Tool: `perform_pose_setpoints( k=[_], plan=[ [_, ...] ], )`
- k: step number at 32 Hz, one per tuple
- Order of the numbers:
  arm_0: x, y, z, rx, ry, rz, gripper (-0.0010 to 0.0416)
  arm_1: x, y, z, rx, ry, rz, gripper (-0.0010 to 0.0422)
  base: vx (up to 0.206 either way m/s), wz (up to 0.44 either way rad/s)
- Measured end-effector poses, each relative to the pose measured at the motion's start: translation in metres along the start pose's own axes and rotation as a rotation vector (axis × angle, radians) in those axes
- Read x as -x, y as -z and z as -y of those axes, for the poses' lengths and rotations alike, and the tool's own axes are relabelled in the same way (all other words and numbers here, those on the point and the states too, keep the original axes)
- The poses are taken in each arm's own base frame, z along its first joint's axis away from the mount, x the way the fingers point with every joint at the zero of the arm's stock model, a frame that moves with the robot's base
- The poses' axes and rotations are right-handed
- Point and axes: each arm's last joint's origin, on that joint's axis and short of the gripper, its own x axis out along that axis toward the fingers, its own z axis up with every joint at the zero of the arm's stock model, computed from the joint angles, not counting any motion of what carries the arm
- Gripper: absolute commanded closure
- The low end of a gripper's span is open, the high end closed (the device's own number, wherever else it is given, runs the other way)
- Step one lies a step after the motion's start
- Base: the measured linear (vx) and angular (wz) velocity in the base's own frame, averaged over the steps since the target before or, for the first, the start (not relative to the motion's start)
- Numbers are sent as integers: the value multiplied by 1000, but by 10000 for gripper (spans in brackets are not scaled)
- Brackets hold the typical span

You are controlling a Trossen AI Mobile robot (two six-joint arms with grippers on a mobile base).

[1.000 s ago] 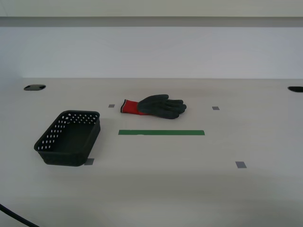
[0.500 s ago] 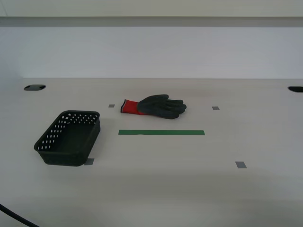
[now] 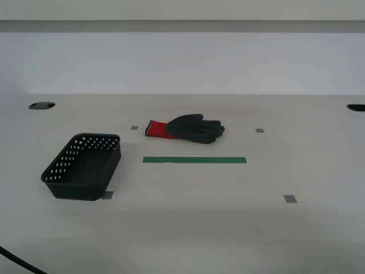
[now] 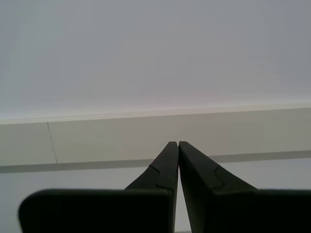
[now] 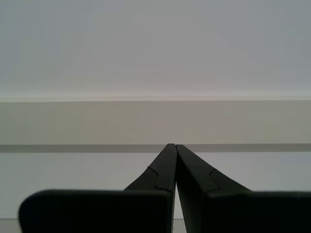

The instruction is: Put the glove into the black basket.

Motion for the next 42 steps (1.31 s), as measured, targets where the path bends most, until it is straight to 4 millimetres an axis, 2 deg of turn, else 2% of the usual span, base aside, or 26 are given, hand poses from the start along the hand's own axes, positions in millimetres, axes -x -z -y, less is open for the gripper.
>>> perform_pose_setpoints(
  k=[14, 17, 20, 21, 23, 24, 25, 26, 29, 30, 32, 34, 35, 37, 39, 40, 42],
  plan=[
    [0, 0, 0, 0, -1, 0, 405, -1, -1, 0, 5, 1, -10, 412, 0, 0],
    [0, 0, 0, 0, 0, 0, 405, -1, 1, 3, 68, 83, -32, 412, 0, 0],
    [0, 0, 0, 0, -1, 0, 405, -5, 7, 7, 116, 161, -138, 412, 0, 0],
    [0, 0, 0, 0, 0, 0, 405, -10, 13, 11, 133, 174, -258, 412, 0, 0],
    [0, 0, 0, 0, -2, 0, 405, -20, 20, 19, 142, 206, -383, 412, 0, 0],
    [0, 0, 0, 0, -1, 0, 405, -30, 26, 30, 138, 246, -478, 412, 0, 0],
    [0, 0, 0, 0, 0, 0, 405, -35, 29, 34, 134, 265, -493, 412, 0, 0],
    [0, 0, 0, 0, -1, 0, 405, -46, 36, 49, 121, 326, -546, 412, 0, 0],
    [0, 0, 0, 0, 0, -1, 405, -69, 42, 81, 87, 421, -569, 412, 0, 0],
    [0, 0, 0, 0, 0, -1, 405, -86, 49, 103, 67, 476, -596, 412, 0, 0],
    [0, 0, 0, 0, 0, -1, 405, -97, 60, 126, 44, 546, -663, 412, 0, 0],
    [0, 0, 0, 0, 0, 0, 405, -125, 64, 159, 0, 603, -660, 412, 0, 0],
    [0, 1, 0, 0, -4, -6, 405, -134, 77, 174, -35, 629, -755, 412, 0, 0],
    [0, 1, 0, 0, -4, -8, 405, -150, 86, 195, -62, 670, -784, 412, 0, 0],
    [0, 2, 0, 0, -3, -16, 405, -174, 101, 222, -106, 705, -868, 412, 0, 0],
    [0, 2, 0, 0, -3, -16, 405, -178, 105, 226, -113, 709, -873, 412, 0, 0],
    [0, 2, 0, 0, -3, -26, 405, -201, 124, 247, -136, 739, -937, 412, 0, 0]
  ],
)
